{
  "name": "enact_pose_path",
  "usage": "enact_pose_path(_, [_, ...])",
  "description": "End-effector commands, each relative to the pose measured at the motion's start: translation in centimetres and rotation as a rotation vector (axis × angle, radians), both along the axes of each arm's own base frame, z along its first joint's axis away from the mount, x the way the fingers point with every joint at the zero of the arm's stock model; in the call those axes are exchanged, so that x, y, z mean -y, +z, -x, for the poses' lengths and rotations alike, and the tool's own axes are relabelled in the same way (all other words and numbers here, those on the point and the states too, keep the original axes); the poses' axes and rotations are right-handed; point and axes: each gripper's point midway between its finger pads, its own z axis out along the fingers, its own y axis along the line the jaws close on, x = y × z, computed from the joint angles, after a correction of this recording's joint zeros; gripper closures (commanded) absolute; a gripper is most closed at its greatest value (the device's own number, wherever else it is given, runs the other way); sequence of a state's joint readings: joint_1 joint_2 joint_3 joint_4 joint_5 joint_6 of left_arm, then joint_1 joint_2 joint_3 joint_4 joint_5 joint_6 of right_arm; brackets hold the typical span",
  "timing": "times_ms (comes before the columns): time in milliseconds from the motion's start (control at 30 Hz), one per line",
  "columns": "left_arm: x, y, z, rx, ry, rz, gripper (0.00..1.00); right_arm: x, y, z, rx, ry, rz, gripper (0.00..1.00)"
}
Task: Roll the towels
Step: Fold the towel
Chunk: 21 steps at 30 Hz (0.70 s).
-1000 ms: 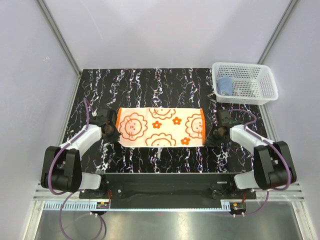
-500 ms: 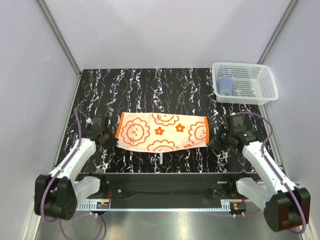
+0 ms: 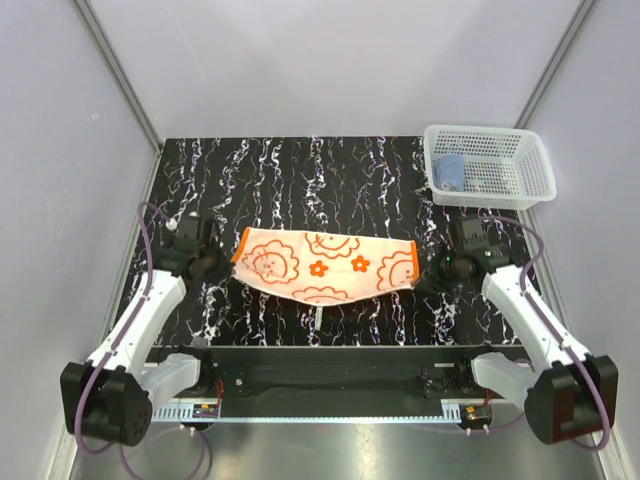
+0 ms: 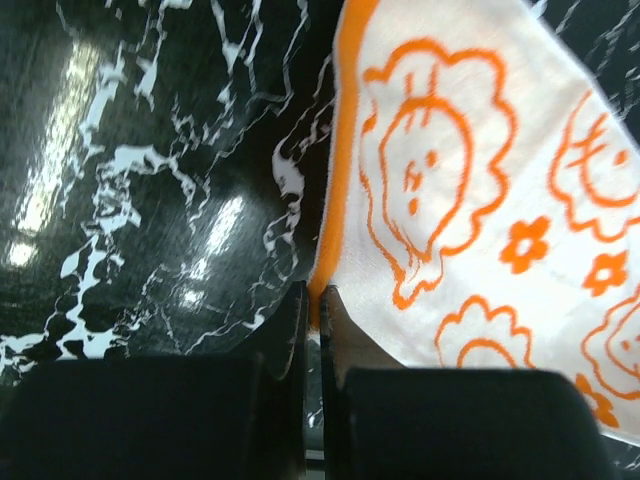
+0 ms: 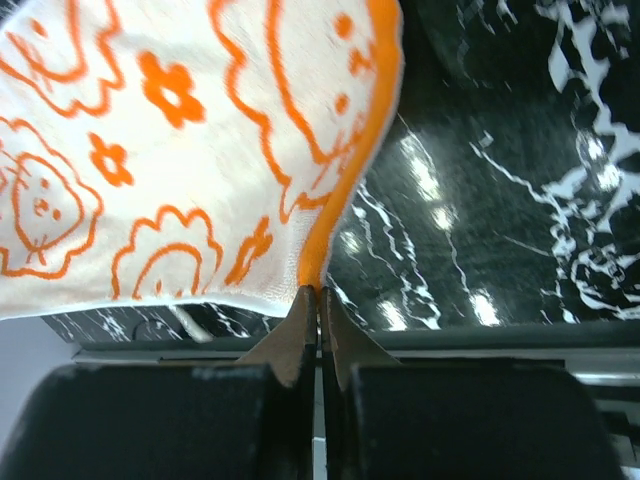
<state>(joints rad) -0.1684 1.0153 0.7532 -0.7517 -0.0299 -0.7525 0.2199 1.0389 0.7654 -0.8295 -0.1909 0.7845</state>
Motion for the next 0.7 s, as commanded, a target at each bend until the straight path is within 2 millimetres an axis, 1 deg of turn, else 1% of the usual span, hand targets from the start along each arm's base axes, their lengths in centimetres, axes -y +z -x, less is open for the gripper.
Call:
enact_pose_path(0, [-0.3, 2.2, -2.6, 0.072, -0.012, -0.041, 1.0, -0.3, 2.6, -3.7, 0.09, -0.002, 0.019, 1.0])
enact_pose_path(200, [0.5, 2.7, -5.3, 0.067, -0.029, -0.03, 1.0, -0.3, 2.8, -7.0, 0.088, 0.006, 0.066, 1.0])
enact_pose_path(233, [0.5, 2.2, -5.8, 0.04, -0.031, -0.035, 1.0, -0.3, 2.8, -7.5, 0.094, 0.012, 0.075, 1.0])
enact_pose_path(300, [0.7, 2.7, -6.9, 0.042, -0.041, -0.039, 1.0, -0.1, 2.6, -8.7, 0.092, 0.021, 0.103, 1.0])
enact_pose_path(333, [0.8, 2.0, -7.4, 0.015, -0.043, -0.044, 1.0, 0.1, 2.4, -9.0, 0.086, 0.018, 0.115, 1.0])
enact_pose_path(367, [0.9, 2.5, -8.1, 0.024, -0.047, -0.047, 1.0, 0.3, 2.3, -9.3, 0.083, 0.018, 0.127, 1.0])
enact_pose_path(400, [0.8, 2.4, -8.4, 0.017, -0.048, -0.054, 1.0, 0.6, 2.2, -10.0, 0.079, 0.015, 0.137, 1.0])
enact_pose_path(433, [0.8, 1.8, -8.8, -0.005, -0.048, -0.063, 1.0, 0.8, 2.2, -10.4, 0.083, 0.01, 0.141, 1.0])
enact_pose_path(467, [0.7, 1.8, -9.3, -0.004, -0.05, -0.07, 1.0, 1.1, 1.8, -10.7, 0.072, 0.01, 0.148, 1.0])
enact_pose_path(500, [0.7, 1.7, -10.0, -0.011, -0.05, -0.08, 1.0, 1.5, 2.0, -11.3, 0.079, 0.0, 0.152, 1.0])
enact_pose_path(567, [0.5, 1.5, -10.6, -0.022, -0.051, -0.095, 1.0, 1.9, 1.9, -11.9, 0.078, -0.005, 0.159, 1.0])
enact_pose_path(600, [0.5, 1.9, -11.3, -0.012, -0.049, -0.102, 1.0, 2.1, 1.8, -12.4, 0.079, -0.002, 0.165, 1.0])
enact_pose_path(633, [0.4, 1.2, -11.6, -0.031, -0.051, -0.11, 1.0, 2.3, 1.7, -12.7, 0.077, -0.006, 0.165, 1.0])
enact_pose_path(667, [0.4, 1.1, -11.8, -0.035, -0.056, -0.118, 1.0, 2.3, 1.6, -13.0, 0.078, -0.002, 0.167, 1.0])
